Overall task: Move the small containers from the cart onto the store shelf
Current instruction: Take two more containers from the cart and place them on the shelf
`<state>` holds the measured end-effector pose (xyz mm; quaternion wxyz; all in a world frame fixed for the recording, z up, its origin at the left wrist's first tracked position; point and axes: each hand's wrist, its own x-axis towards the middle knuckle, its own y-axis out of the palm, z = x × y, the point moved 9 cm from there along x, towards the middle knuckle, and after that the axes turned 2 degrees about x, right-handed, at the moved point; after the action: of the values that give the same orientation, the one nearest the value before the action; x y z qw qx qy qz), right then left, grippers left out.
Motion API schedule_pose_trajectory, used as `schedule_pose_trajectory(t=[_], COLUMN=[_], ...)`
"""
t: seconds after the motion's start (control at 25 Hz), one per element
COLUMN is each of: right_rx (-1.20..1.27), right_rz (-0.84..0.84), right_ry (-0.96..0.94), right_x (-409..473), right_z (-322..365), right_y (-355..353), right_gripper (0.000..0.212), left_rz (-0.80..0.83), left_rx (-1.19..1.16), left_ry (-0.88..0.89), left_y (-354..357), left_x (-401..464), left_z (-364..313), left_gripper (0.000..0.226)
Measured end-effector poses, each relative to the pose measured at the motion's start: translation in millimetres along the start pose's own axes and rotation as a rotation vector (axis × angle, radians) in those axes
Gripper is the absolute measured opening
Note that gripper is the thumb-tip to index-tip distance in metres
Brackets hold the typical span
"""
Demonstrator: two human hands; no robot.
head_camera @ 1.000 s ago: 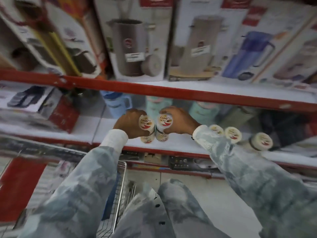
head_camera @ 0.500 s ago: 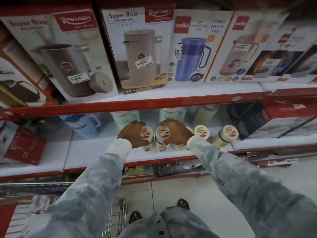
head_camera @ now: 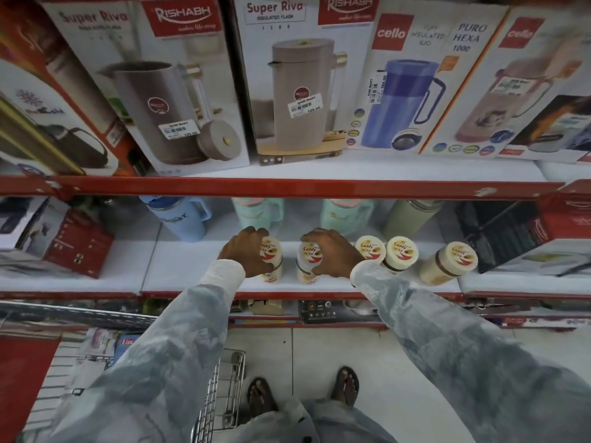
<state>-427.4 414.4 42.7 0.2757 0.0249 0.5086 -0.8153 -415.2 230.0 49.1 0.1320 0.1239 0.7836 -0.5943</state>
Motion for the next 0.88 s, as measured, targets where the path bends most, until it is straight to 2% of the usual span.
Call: schedule_pose_trajectory(t=[0.2, 0.32, 0.4, 0.52, 0.6, 0.76, 0.88], right_rx=[-0.015, -0.091, -0.161, -0.275, -0.319, -0.284, -0.237], right_rz=[-0.002, 0.032, 0.039, -0.006, -0.037, -0.002, -0.003], right_ry=[-0.005, -0.020, -0.010, 0.061, 0.123, 0.207, 0.199], right_x=[3, -1, -6, -26, -45, -74, -83], right_z=[-1, 1, -10, -52, -86, -135, -153], right_y=[2, -1, -16, -55, -77, -85, -81], right_gripper=[0.082, 0.095, 0.102, 0.098, 0.096, 0.096, 0.084], left_rz=[0.032, 0.076, 0.045, -0.039, -0.042, 0.062, 0.165], left_rx=[-0.005, 0.060, 0.066, -0.121, -0.166, -0.096, -0.012], left_ry=[-0.003, -0.008, 0.031, 0.187, 0.306, 0.463, 0.508], left_y=[6, 9, 1, -15, -15, 16, 49], left_x=[-1, -2, -1, 5, 8, 13, 18], left_z=[4, 1, -13, -67, -117, -201, -237], left_gripper=[0.082, 0.092, 0.094, 0.079, 0.070, 0.072, 0.078])
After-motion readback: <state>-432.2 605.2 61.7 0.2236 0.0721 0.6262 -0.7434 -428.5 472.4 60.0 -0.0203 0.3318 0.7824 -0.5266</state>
